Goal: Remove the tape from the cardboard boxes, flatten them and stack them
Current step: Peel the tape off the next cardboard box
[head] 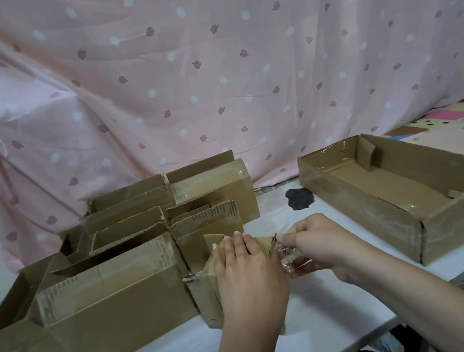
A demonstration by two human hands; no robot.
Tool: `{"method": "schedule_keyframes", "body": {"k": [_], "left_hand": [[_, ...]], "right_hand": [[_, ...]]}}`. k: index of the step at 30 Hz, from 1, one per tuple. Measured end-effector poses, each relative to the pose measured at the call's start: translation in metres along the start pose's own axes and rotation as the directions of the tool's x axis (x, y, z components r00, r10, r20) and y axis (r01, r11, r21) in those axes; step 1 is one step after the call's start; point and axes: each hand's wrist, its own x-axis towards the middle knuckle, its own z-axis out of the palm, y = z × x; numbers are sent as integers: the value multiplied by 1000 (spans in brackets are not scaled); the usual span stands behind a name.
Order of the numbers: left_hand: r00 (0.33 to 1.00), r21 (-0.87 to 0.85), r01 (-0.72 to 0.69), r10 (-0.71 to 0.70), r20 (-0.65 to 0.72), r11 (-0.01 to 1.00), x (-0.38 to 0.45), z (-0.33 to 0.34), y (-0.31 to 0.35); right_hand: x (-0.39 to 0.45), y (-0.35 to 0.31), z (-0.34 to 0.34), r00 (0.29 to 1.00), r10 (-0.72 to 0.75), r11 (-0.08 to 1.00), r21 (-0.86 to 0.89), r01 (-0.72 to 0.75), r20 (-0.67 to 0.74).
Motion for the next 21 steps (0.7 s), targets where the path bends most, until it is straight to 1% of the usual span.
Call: {"method": "schedule_keyframes", "body": {"k": [3, 6, 13, 17, 19, 21], "left_hand": [[1000, -37, 1, -2, -30, 999, -2, 2, 3], [997, -14, -26, 24, -73, 1000, -3, 3, 3], [997, -16, -41, 40, -73, 999, 0, 7, -1], [996, -22, -42, 40, -79, 999, 0, 5, -2], [998, -77, -37, 33, -54, 996, -1, 1, -1], [999, -73, -49, 49, -12, 996, -2, -3, -1]], "right_hand": [[2, 7, -1, 1000, -19, 999, 28, 19, 5], [6, 16, 2, 998, -50, 998, 25, 51, -32], [12, 23, -1, 992, -101, 994, 26, 104, -77], [8, 26, -11, 996, -86, 995, 56, 86, -5], [8, 28, -12, 997, -82, 994, 78, 81, 15], [10, 32, -11, 996, -83, 989, 125, 80, 18]]}}
